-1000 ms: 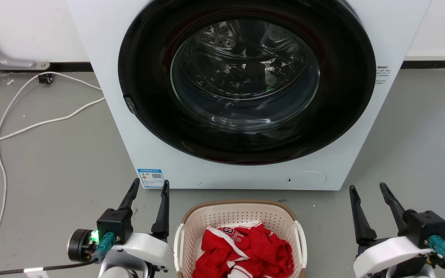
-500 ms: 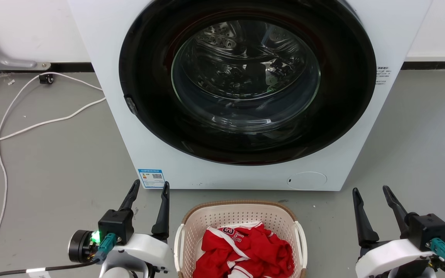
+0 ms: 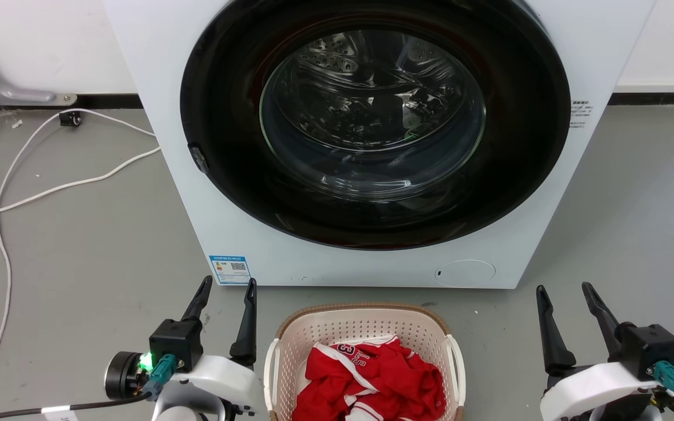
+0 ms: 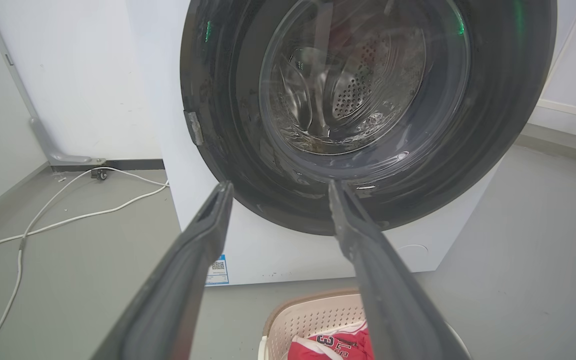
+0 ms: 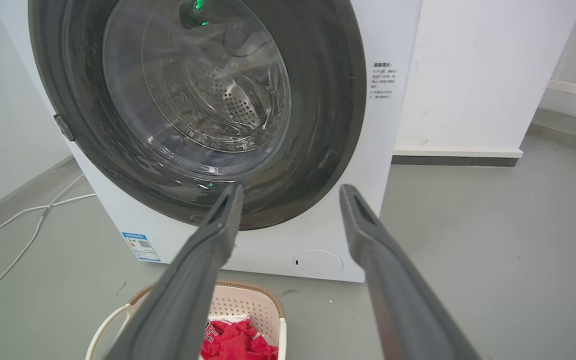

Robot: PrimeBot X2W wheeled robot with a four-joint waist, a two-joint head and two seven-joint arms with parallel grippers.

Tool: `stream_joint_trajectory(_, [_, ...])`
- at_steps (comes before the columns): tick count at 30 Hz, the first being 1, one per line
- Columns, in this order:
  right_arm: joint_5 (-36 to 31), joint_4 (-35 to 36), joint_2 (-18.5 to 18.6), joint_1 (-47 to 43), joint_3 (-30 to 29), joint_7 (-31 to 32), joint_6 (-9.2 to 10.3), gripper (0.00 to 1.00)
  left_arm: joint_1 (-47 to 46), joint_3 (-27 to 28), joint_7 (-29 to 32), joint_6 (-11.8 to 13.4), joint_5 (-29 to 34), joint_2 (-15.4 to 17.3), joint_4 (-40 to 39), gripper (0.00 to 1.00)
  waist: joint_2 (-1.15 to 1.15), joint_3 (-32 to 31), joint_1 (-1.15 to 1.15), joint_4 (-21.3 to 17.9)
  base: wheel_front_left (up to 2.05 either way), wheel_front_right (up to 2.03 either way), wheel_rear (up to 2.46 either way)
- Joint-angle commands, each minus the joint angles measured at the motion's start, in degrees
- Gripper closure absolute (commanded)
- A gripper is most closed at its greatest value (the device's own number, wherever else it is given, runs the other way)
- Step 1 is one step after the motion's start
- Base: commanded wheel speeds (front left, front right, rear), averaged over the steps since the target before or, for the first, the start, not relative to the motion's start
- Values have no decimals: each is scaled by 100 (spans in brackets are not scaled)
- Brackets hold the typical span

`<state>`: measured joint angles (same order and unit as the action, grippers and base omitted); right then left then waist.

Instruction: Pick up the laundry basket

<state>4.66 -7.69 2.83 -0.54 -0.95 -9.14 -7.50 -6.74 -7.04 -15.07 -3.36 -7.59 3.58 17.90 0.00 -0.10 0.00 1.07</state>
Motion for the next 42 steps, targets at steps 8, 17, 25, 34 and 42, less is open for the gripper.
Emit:
stream_joint_trajectory(8, [14,-189,8,-21,-36,106,2,0,-114,-61,-10,-1,-5,3,282,0,0,142,0,-6,0,0,0])
stream_joint_trajectory(17, [61,-829,8,182,-60,219,2,0,-371,-119,133,-129,-374,-25,940,0,0,874,0,-78,0,0,0])
stream_joint_trajectory(25, [125,-1735,8,734,-50,73,2,0,-1014,-110,290,-264,-651,37,1879,0,0,1809,0,-102,0,0,0])
stream_joint_trajectory(34, [135,-2821,7,1628,102,-33,2,0,-1937,-186,334,-380,-960,139,2949,0,0,2700,0,-145,0,0,0])
stream_joint_trajectory(42, [341,-3964,8,2813,348,-81,2,0,-2952,-617,510,-413,-1401,259,3759,0,0,3510,0,-133,0,0,0])
